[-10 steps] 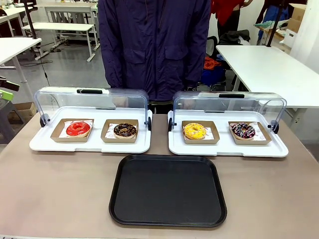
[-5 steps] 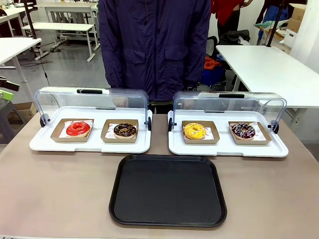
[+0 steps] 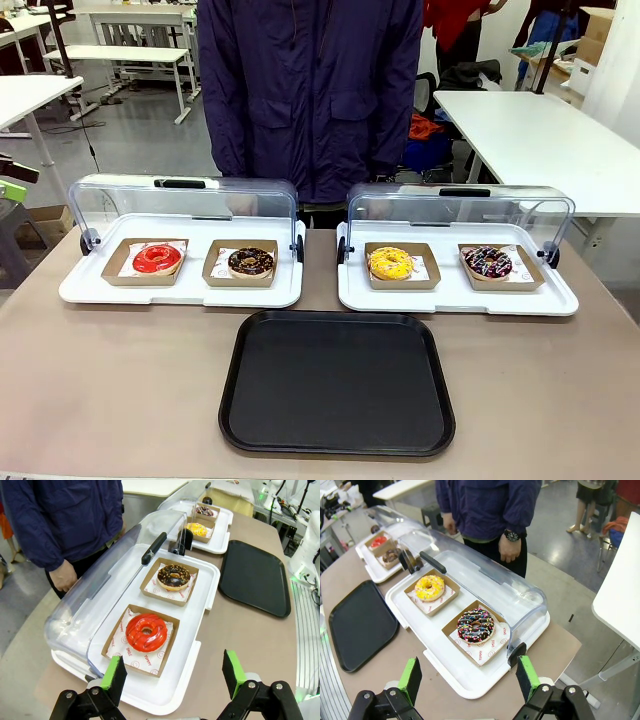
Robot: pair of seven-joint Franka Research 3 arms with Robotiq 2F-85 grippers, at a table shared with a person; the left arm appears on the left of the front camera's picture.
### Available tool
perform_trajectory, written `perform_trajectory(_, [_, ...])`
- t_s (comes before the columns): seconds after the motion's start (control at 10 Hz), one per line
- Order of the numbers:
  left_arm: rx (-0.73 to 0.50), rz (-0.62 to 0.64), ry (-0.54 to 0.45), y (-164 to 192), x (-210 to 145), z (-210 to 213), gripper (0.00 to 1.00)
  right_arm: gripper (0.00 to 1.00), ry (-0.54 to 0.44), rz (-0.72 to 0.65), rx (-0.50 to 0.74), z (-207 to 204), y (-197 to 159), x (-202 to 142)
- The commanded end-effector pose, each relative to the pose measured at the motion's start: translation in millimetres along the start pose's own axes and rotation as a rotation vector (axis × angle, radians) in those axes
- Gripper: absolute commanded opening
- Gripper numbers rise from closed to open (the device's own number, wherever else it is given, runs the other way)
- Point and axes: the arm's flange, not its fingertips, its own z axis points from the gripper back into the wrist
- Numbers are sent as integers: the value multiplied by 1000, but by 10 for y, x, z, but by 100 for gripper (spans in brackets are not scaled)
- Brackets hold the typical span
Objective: Move the first donut from the left to the tray.
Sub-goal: Pick up the Paper togo box containing the Donut indicated by the person and place it on the Handle tray.
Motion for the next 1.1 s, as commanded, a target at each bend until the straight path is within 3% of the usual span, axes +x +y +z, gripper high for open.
perform_trajectory(0.0, [0, -6, -4, -26, 30, 8, 100, 100, -27, 20, 0, -22, 11, -1])
perform_trajectory(1.0, [0, -6, -4, -26, 30, 8, 100, 100, -27, 20, 0, -22, 11, -1])
